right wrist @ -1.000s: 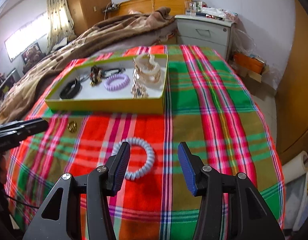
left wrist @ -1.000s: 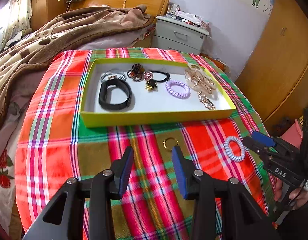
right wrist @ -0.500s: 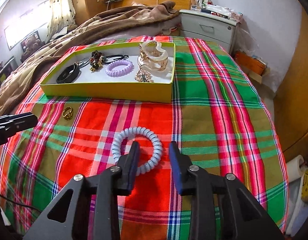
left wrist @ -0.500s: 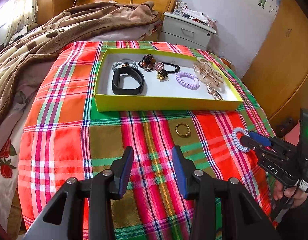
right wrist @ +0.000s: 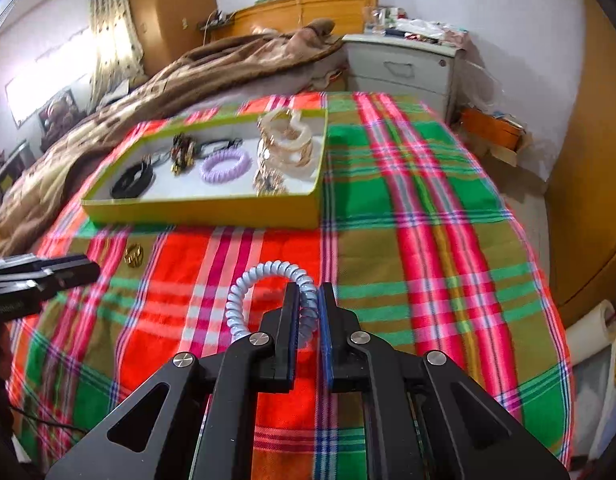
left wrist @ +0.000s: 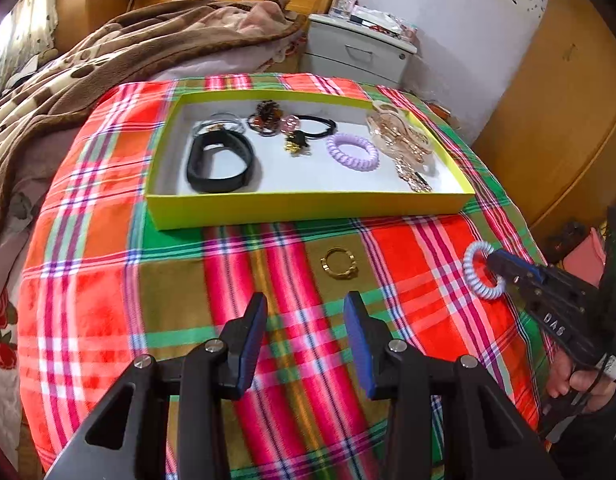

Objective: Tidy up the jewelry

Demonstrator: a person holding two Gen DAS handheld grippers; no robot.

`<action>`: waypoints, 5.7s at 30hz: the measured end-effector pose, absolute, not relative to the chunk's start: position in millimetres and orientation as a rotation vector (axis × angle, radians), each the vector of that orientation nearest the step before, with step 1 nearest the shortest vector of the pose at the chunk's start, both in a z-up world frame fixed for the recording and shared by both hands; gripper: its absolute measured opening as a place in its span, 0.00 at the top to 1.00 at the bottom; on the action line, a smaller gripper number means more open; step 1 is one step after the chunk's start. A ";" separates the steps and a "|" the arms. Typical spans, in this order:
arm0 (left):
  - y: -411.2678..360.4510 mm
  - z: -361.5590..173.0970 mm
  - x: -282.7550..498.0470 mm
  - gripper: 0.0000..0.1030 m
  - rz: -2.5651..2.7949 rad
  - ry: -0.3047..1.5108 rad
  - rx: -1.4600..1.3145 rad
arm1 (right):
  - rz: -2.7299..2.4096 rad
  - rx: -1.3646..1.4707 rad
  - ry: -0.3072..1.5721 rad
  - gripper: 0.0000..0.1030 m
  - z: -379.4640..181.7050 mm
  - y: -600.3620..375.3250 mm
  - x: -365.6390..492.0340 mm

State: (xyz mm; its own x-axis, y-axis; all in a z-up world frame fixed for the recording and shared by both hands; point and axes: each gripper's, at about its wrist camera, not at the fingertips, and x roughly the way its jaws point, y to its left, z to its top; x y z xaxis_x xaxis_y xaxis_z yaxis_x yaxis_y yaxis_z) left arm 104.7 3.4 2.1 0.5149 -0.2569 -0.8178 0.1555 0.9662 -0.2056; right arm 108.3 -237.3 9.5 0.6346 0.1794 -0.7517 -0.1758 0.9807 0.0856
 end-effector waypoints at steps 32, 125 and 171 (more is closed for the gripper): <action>-42.0 -7.7 124.4 0.77 -0.187 0.975 0.061 | 0.249 0.056 0.807 0.91 20.6 -234.5 113.3; -6.6 -2.5 196.5 0.69 -0.155 0.971 -0.050 | 0.273 -0.049 0.866 0.84 10.6 -155.5 214.7; -6.4 46.2 83.0 0.62 0.074 0.770 0.015 | 0.209 0.007 0.700 0.59 62.1 -162.4 102.8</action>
